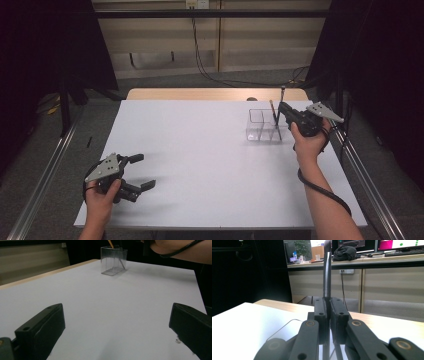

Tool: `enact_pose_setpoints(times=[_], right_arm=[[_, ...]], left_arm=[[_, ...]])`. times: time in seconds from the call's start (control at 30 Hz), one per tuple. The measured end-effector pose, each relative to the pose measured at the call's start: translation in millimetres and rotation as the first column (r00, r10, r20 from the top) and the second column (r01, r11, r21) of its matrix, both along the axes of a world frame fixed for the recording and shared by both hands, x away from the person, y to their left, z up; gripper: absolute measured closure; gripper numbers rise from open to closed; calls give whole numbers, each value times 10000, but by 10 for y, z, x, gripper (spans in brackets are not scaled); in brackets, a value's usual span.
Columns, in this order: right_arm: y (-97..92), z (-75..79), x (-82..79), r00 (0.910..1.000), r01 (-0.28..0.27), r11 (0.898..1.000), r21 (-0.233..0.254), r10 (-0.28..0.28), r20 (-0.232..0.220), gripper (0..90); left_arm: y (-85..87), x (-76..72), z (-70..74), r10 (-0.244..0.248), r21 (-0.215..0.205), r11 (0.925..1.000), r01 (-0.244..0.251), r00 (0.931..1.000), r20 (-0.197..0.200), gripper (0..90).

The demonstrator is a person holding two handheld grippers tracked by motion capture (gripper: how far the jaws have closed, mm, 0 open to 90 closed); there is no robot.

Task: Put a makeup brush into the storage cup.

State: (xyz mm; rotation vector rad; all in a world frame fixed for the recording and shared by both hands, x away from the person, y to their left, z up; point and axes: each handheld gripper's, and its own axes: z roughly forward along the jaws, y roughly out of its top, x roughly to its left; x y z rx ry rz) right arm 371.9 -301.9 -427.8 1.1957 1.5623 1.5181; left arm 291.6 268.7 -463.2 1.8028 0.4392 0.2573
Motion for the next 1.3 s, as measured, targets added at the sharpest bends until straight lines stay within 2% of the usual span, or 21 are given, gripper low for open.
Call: enact_pose_setpoints(times=[1.3], right_arm=[[2, -58, -82, 9999, 40, 9995, -308, -44, -108, 847]], left_arm=[[9, -9, 6, 49, 42, 10000, -49, 10000, 26, 3]])
